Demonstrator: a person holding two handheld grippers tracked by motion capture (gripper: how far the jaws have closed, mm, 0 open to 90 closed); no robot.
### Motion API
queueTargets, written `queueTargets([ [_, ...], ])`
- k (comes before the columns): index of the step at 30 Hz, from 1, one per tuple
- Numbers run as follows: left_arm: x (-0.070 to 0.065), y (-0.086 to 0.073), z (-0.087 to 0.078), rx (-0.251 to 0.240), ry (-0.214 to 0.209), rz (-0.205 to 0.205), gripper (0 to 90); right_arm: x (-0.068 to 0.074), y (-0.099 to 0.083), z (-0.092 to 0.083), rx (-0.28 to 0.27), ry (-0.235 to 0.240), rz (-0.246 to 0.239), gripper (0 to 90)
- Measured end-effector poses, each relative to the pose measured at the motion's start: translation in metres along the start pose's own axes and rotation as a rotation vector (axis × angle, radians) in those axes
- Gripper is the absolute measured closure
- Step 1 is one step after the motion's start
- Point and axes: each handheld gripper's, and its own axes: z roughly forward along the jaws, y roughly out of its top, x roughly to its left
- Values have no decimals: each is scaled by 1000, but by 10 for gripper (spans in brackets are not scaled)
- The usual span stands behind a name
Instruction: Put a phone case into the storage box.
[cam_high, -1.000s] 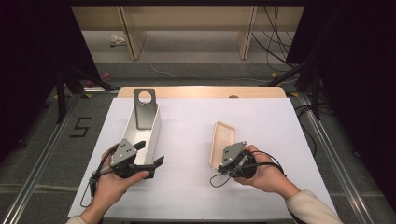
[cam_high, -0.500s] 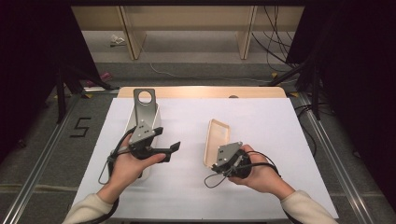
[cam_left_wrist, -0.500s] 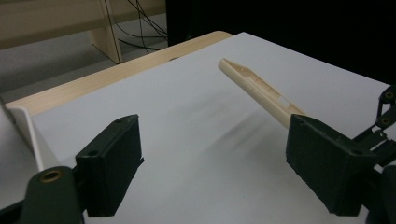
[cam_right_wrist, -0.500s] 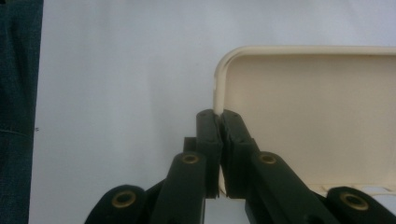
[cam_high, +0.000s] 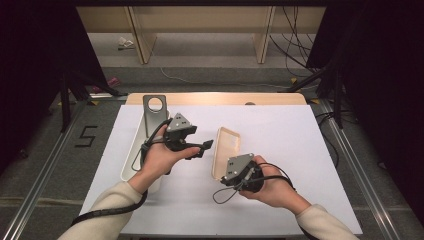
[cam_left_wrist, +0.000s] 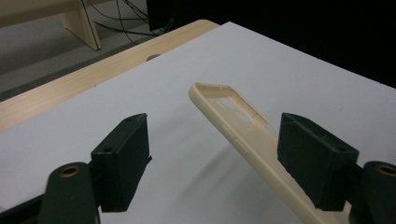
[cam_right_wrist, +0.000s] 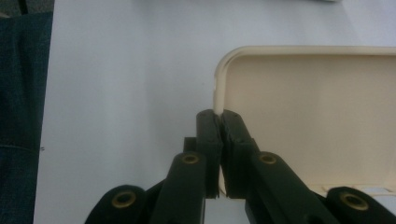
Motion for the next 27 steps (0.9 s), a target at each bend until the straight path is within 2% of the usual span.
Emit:
queueTargets([
  [4, 1, 5, 14, 40, -9, -16, 271, 2, 4, 1, -3, 1, -11, 875],
  [10, 3, 11, 32, 104, 5, -50, 350, 4, 8, 3, -9, 0, -19, 875],
  [13, 6, 13, 39, 123, 19, -74, 384, 5, 9, 3, -9, 0, -25, 875],
  [15, 7, 13, 44, 136, 34, -68, 405, 6, 10, 4, -9, 2, -31, 875],
  [18, 7, 14, 49, 157, 30, -78, 436, 6, 10, 4, -14, -7, -41, 875],
  [19, 6, 14, 51, 160, 29, -84, 448, 7, 11, 4, -8, 3, -35, 875],
  [27, 9, 17, 56, 186, 50, -166, 551, 8, 12, 3, -10, -4, -48, 875],
])
